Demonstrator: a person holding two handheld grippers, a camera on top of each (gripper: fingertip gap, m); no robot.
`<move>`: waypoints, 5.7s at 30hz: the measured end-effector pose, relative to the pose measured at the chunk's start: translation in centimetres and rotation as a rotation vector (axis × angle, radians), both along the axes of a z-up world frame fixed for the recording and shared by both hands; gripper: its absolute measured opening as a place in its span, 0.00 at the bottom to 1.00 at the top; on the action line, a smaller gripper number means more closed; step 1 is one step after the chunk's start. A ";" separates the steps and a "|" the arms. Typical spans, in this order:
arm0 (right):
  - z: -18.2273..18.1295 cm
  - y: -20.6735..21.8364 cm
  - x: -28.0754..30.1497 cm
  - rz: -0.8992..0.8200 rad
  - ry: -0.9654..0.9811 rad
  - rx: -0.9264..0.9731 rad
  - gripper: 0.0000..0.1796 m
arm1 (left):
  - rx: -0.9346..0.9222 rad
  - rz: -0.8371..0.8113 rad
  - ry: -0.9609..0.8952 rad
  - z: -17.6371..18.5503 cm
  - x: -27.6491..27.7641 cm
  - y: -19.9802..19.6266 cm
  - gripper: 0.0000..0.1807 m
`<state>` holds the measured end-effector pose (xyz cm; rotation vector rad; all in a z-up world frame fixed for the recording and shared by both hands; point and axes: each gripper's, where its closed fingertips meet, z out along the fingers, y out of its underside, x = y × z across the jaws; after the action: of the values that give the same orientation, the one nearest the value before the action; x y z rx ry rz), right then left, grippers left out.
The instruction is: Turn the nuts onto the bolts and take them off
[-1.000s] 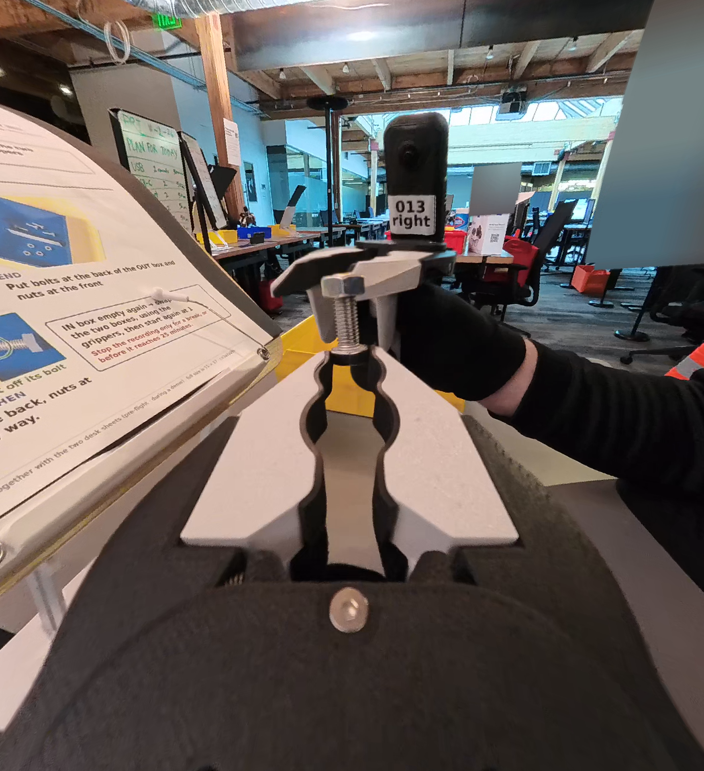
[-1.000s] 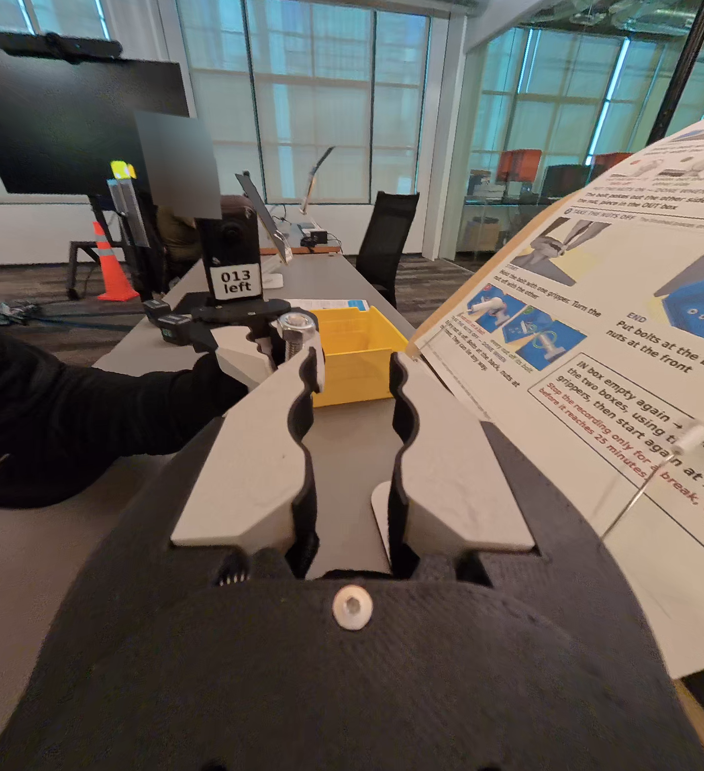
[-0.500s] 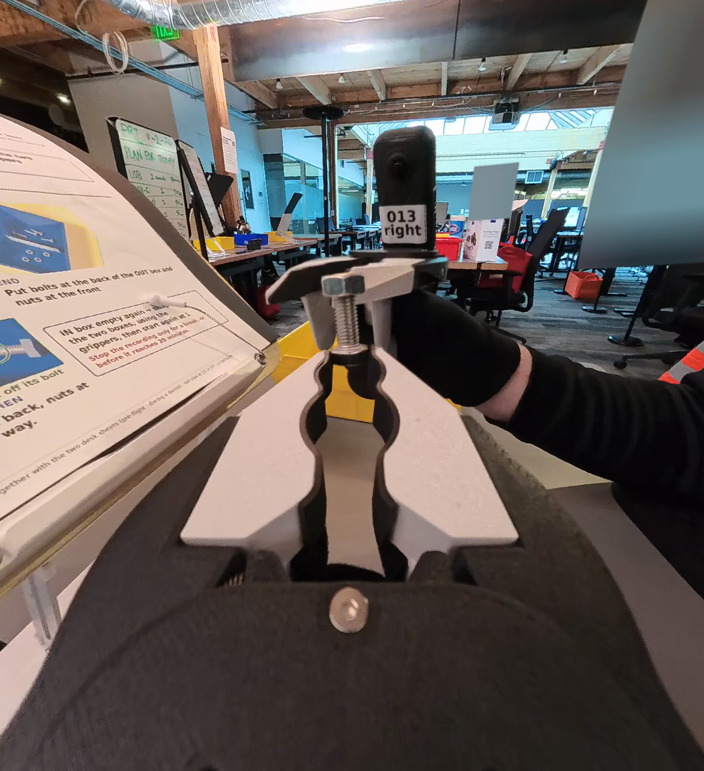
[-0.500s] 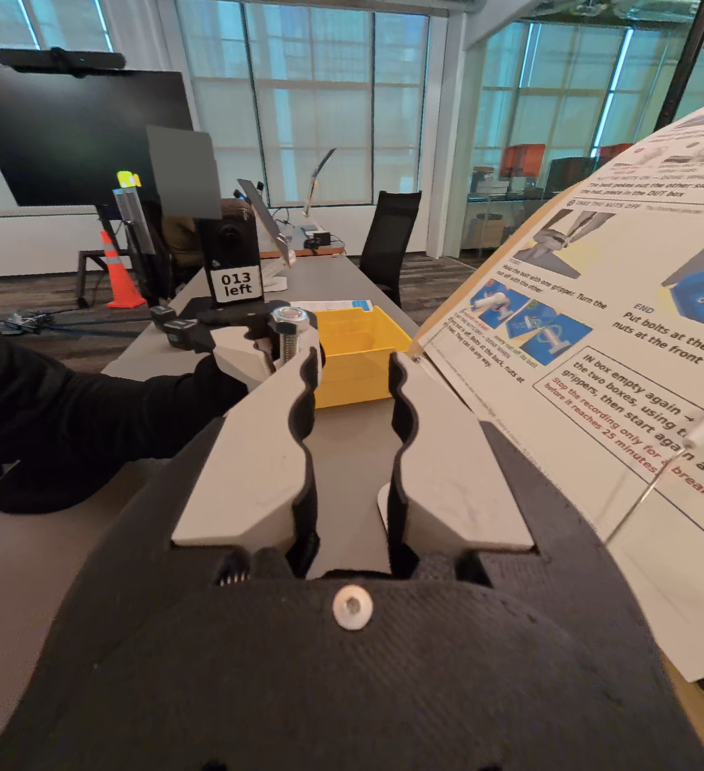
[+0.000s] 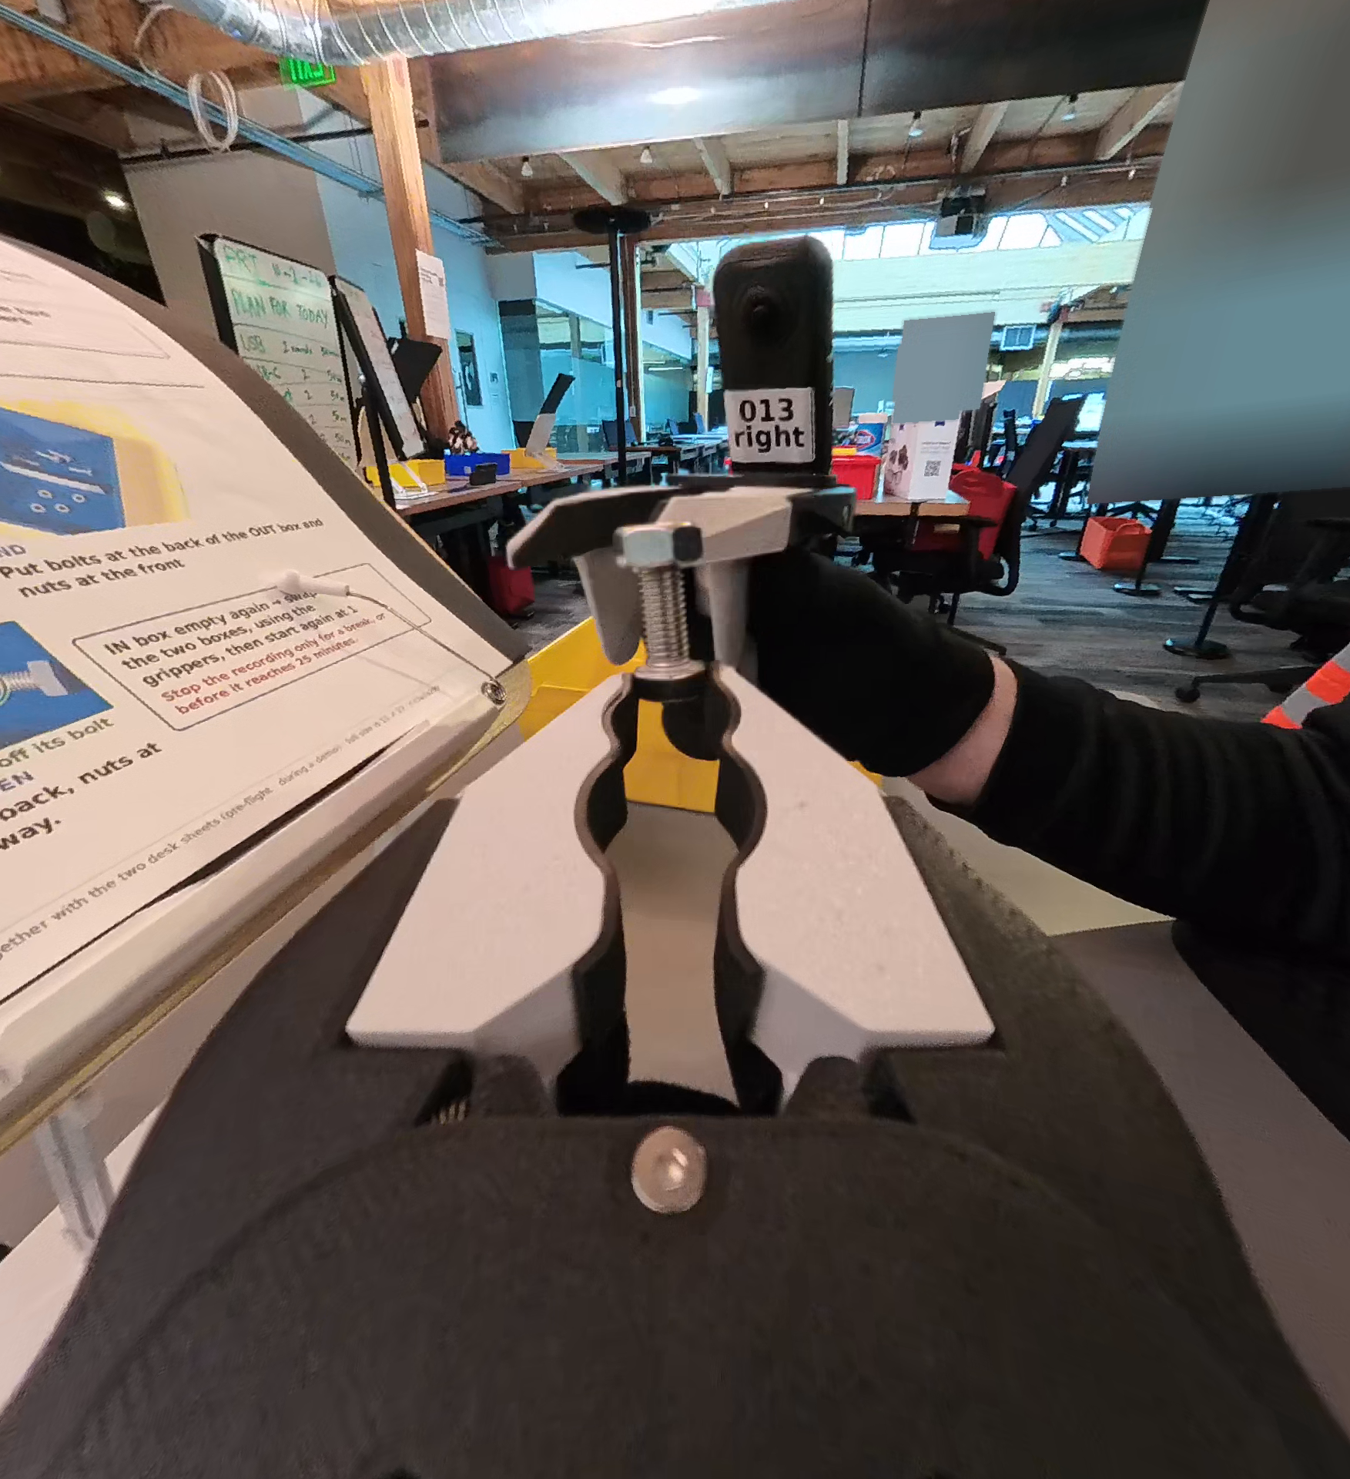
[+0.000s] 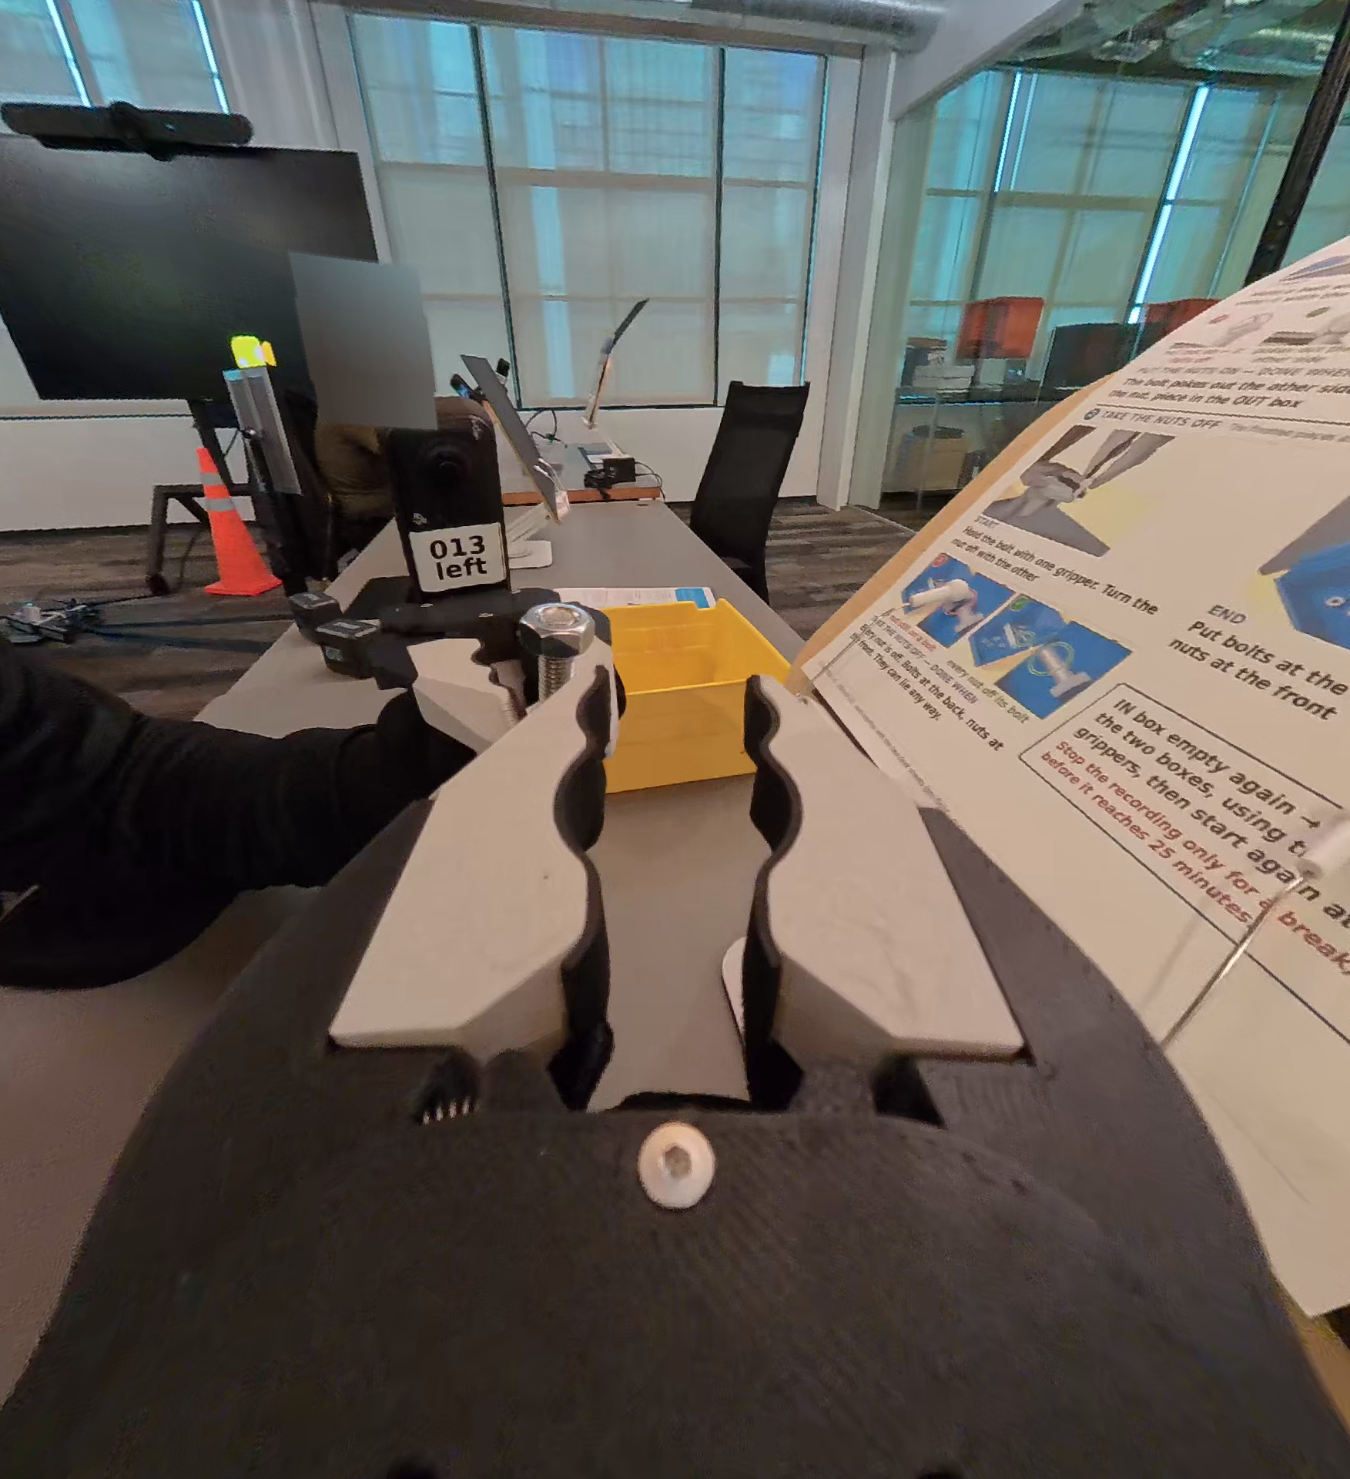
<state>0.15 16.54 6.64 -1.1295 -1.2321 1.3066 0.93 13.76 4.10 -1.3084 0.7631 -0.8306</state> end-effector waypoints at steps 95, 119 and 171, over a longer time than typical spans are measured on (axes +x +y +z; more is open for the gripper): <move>0.2 -1.8 -0.4 0.079 0.005 0.033 0.22 | -0.002 -0.017 -0.005 -0.4 0.5 -0.1 0.08; 0.8 -1.5 0.3 0.075 0.036 0.031 0.22 | 0.000 -0.017 -0.009 -0.4 0.5 -0.1 0.08; 0.7 -1.8 0.0 0.090 0.042 0.024 0.21 | -0.006 -0.024 -0.008 -0.6 0.8 -0.2 0.08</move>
<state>0.14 14.71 7.31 -1.0350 -1.2769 1.3722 1.73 13.58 3.47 -1.3032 0.7720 -0.8577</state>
